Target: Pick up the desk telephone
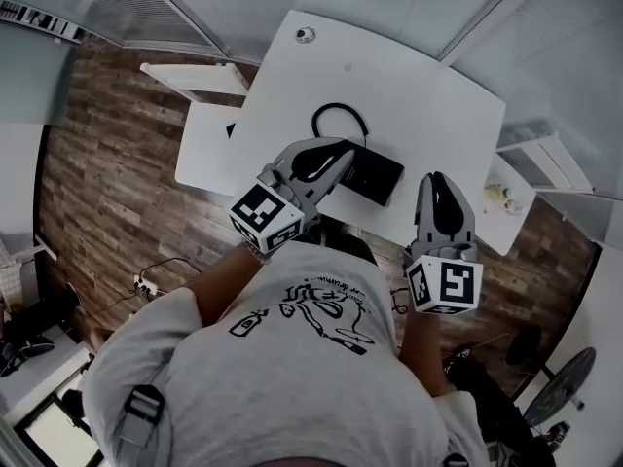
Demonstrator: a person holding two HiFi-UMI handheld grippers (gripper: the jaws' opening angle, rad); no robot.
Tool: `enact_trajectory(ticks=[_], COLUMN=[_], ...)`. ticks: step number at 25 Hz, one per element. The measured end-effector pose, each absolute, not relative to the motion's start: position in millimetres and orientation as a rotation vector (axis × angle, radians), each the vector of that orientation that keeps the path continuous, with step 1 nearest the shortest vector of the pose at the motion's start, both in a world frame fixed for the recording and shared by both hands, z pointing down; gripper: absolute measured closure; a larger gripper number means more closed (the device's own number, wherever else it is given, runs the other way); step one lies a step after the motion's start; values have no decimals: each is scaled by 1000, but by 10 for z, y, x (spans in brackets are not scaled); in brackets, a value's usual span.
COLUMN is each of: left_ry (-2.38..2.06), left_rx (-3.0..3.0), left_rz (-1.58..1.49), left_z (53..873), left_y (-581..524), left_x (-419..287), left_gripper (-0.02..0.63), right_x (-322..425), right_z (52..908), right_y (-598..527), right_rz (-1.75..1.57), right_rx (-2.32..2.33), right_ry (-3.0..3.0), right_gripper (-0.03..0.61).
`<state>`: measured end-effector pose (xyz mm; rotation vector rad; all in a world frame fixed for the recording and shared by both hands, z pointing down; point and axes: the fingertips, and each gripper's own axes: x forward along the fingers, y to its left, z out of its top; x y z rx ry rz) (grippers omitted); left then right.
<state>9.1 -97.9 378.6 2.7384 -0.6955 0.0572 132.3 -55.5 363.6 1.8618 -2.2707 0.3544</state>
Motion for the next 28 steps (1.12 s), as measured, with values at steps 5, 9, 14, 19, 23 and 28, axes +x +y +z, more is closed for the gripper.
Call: enact_trajectory(ticks=[5, 9, 14, 19, 23, 28], left_ry=[-654, -629, -592, -570, -534, -513], left_rx=[2621, 2500, 2415, 2276, 2132, 2020], left_rz=[177, 234, 342, 398, 419, 477], left_z=[4385, 4851, 5395, 5958, 6427, 6930], left_y=[-1024, -1059, -1062, -1101, -1089, -1064], left_x=[94, 69, 49, 14, -9, -82], left_gripper=[525, 525, 503, 475, 455, 416], right_x=[1394, 1449, 1472, 1478, 1464, 1450], right_z=[4179, 4709, 5322, 5761, 6013, 6259], right_y=[-525, -466, -417, -402, -354, -310], right_rz=[561, 704, 849, 962, 1032, 1109], right_rx=[1837, 1791, 1732, 1693, 1656, 1624], right_ry=[-2211, -2139, -2063, -2017, -1992, -1958], right_gripper=[505, 489, 466, 439, 430, 403])
